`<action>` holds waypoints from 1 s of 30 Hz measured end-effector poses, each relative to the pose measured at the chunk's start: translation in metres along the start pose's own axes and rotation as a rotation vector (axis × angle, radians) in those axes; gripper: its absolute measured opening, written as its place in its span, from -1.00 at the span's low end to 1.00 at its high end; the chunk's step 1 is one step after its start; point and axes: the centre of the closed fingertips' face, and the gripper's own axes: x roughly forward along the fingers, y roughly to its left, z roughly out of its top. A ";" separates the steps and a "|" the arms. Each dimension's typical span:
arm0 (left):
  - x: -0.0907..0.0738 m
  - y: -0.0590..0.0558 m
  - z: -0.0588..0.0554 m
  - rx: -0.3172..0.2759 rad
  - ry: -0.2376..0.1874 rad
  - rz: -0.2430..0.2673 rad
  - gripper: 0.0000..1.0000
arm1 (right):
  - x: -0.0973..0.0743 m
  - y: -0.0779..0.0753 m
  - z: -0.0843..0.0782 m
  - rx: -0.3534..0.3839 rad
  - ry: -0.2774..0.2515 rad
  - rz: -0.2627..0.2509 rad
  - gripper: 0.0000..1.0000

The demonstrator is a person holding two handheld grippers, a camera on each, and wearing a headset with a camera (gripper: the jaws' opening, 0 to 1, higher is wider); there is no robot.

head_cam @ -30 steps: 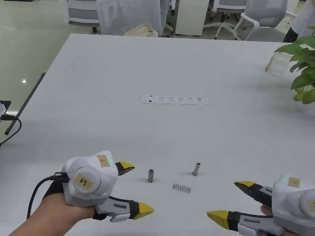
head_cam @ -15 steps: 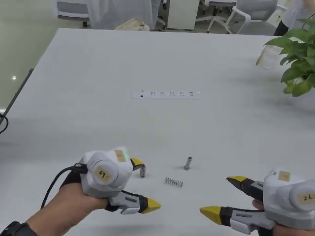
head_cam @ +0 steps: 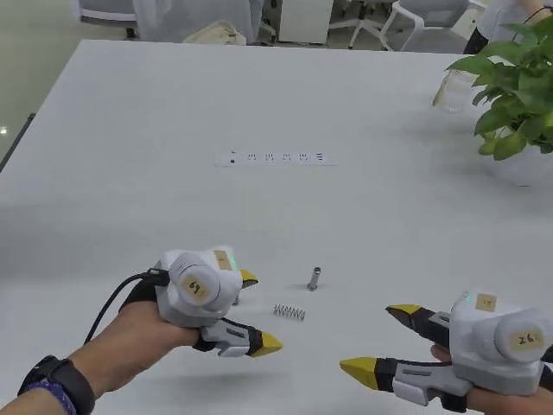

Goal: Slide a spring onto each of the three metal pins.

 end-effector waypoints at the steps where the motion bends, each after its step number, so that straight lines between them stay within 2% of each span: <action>1: 0.003 0.000 0.001 -0.004 -0.001 -0.003 0.10 | 0.000 0.000 -0.001 0.001 0.001 0.000 0.38; 8: 0.020 0.004 -0.001 -0.013 0.007 -0.009 0.01 | -0.001 0.001 -0.003 0.010 0.005 0.002 0.36; 16: 0.039 0.008 -0.016 -0.030 0.050 -0.013 -0.08 | 0.002 0.002 -0.004 0.017 0.008 0.008 0.36; 30: 0.072 0.007 -0.030 -0.052 0.093 -0.024 -0.15 | 0.002 -0.001 -0.008 0.029 0.017 0.008 0.35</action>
